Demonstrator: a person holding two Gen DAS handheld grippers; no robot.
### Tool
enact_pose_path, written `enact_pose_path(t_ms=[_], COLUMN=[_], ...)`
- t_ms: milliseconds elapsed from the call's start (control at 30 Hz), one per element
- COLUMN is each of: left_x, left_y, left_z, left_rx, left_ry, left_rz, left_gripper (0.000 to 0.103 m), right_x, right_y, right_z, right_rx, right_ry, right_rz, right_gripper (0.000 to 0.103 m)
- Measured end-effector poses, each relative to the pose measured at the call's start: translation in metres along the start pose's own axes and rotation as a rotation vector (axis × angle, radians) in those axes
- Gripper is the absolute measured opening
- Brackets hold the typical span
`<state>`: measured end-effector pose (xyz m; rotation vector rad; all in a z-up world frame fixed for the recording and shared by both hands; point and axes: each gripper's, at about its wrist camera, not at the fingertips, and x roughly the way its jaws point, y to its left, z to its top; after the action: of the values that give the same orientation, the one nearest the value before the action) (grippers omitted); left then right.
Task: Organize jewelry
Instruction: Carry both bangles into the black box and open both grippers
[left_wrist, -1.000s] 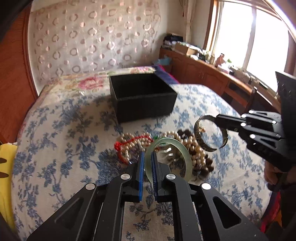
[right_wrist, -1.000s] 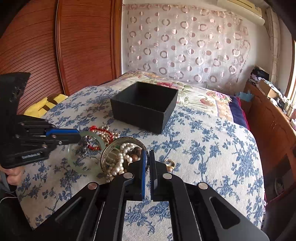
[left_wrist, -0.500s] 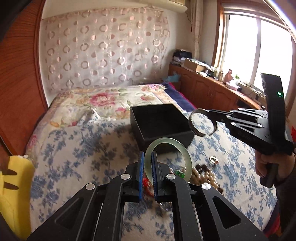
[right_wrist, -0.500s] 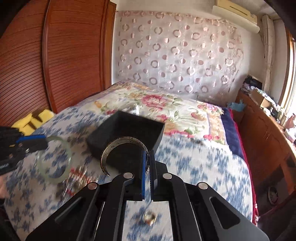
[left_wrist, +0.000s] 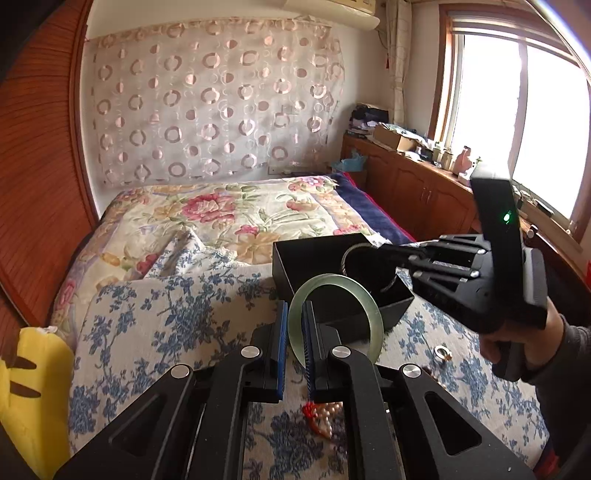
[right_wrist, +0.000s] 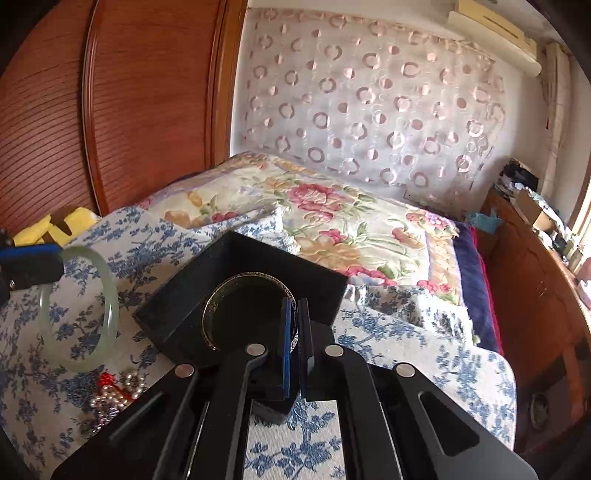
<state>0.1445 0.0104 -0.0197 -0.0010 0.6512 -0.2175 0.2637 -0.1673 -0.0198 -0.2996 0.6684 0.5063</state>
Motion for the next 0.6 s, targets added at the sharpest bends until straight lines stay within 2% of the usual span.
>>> enact_pose_path(t_ms=[267,600], left_x=[0.028,0.073], left_y=[-0.001,-0.017], left_z=[0.012,0.028], left_rx=[0.012,0.043], left_ry=[0.031,0.085], left_rz=[-0.008,-0.033], left_gripper=[0.007,0.007], right_x=[-0.002,-0.027], right_y=[-0.005,-0.052], right_z=[-0.003,-0.017], right_rx=[0.017,0.101], right_ry=[-0.014,-0.051], right_rz=[0.082,0.035], right_gripper=[0.008,0.008])
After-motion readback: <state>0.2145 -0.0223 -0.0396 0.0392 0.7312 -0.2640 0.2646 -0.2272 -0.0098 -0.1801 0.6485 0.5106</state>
